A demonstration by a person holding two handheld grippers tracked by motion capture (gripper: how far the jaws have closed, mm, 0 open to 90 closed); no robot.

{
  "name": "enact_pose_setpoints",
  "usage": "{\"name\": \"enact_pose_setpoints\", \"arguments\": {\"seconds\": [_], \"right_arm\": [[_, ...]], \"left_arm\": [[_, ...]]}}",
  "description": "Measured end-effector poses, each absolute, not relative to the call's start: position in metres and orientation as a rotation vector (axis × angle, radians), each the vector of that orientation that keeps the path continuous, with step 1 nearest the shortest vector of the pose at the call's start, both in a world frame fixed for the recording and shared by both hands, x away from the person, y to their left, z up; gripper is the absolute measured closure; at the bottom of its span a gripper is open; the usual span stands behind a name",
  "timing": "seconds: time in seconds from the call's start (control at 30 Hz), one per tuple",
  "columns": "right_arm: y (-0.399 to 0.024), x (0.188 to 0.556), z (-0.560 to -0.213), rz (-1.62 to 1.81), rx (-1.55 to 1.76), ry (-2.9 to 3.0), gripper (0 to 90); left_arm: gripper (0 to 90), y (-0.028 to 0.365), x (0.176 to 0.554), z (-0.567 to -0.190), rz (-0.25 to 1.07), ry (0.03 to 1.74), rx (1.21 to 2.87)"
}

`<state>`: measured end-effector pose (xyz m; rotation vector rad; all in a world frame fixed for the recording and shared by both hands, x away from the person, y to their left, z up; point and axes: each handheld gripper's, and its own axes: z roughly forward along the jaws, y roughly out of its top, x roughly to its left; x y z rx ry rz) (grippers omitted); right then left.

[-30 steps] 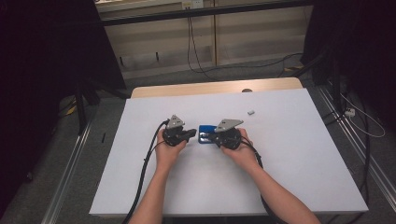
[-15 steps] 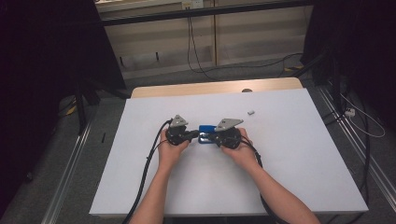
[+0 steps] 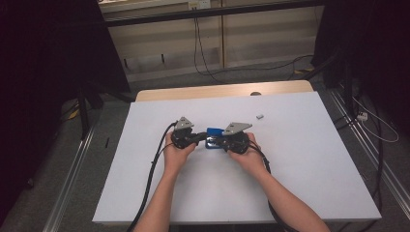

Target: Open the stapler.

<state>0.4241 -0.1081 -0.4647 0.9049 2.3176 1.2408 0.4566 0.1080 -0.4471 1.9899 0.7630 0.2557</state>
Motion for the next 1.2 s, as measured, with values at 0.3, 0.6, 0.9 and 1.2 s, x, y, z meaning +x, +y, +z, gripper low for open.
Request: {"name": "enact_pose_setpoints", "arguments": {"seconds": [0.3, 0.6, 0.9, 1.2], "right_arm": [[-0.105, 0.424, -0.459, 1.294, 0.925, 2.243, 90.0], [-0.093, 0.428, -0.460, 1.331, 0.952, 2.183, 90.0], [-0.090, 0.428, -0.455, 1.304, 0.947, 2.142, 90.0], [-0.094, 0.426, -0.454, 1.283, 0.939, 2.125, 90.0]], "left_arm": [[90.0, 0.106, 0.456, -0.440, 0.257, 0.753, 1.950], [90.0, 0.105, 0.457, -0.438, 0.255, 0.755, 1.906], [90.0, 0.102, 0.459, -0.445, 0.254, 0.773, 1.932], [90.0, 0.096, 0.460, -0.452, 0.257, 0.767, 1.943]]}}
